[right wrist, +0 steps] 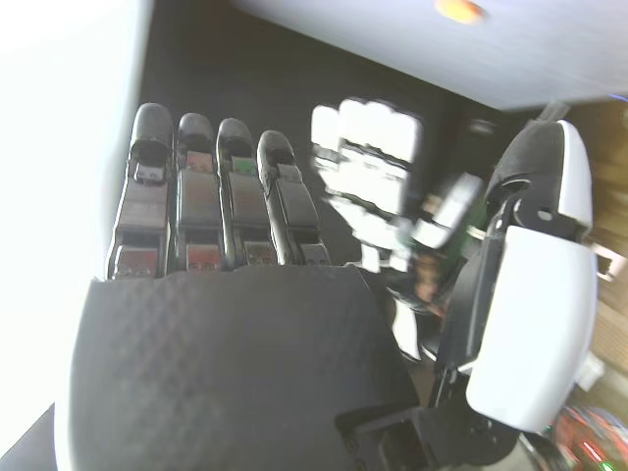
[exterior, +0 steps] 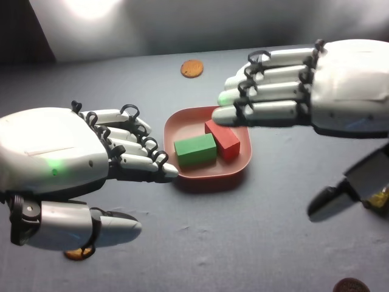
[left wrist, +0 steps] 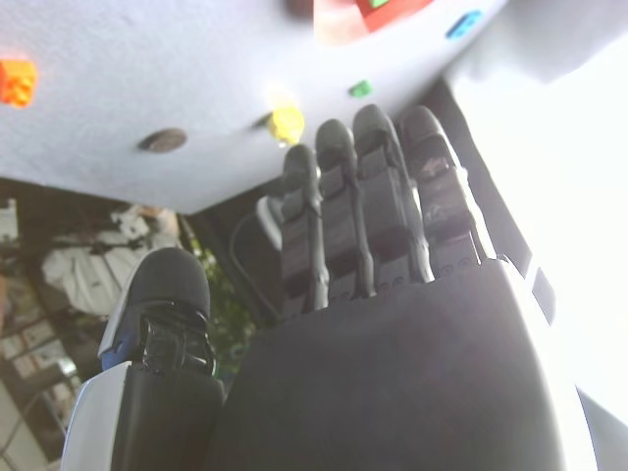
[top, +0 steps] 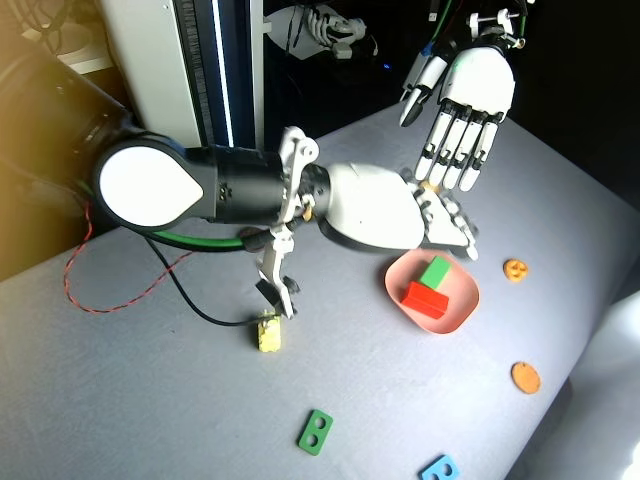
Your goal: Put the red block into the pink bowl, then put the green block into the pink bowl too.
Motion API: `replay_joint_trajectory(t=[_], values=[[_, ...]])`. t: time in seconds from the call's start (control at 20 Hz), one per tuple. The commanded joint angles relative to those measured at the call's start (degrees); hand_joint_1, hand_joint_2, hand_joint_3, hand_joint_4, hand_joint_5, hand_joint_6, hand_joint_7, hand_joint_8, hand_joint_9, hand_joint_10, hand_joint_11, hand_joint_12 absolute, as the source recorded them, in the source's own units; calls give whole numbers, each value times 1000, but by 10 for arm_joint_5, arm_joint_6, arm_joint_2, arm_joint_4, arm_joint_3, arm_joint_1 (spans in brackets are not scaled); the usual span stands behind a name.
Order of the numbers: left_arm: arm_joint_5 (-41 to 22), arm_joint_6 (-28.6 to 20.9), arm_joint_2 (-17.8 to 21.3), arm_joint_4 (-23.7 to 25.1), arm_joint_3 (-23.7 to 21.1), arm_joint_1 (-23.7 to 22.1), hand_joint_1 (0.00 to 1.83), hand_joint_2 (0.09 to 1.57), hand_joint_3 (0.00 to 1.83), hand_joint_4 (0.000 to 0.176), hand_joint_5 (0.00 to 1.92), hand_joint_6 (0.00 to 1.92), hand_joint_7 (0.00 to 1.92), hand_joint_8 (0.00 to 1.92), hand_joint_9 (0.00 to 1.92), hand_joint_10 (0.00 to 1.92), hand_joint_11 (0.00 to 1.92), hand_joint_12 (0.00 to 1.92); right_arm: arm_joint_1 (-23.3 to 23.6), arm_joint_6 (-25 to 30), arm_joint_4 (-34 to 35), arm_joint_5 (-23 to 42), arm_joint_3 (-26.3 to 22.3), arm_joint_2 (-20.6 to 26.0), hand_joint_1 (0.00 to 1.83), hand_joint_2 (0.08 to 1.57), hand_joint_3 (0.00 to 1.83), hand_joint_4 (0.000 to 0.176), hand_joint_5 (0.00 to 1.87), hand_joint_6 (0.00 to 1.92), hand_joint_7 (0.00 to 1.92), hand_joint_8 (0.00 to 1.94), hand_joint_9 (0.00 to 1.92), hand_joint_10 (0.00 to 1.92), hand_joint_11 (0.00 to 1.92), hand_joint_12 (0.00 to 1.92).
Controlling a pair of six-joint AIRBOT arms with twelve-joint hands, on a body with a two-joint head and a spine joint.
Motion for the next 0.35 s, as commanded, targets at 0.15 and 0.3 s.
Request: replay_joint_trajectory(t=[0.15, 0.3], values=[[-41, -2, 3, -17, 0, -24, 40, 1401, 1, 0, 319, 2, 342, 2, 315, 1, 0, 392, 8, 39, -16, 98, 0, 24, 492, 820, 4, 0, 122, 5, 110, 0, 91, 0, 0, 416], [-38, -2, 2, -17, 3, -28, 72, 1394, 0, 0, 350, 7, 355, 3, 328, 3, 0, 452, 2, 41, -33, 122, 0, 35, 482, 836, 6, 0, 111, 2, 79, 0, 69, 0, 0, 375]])
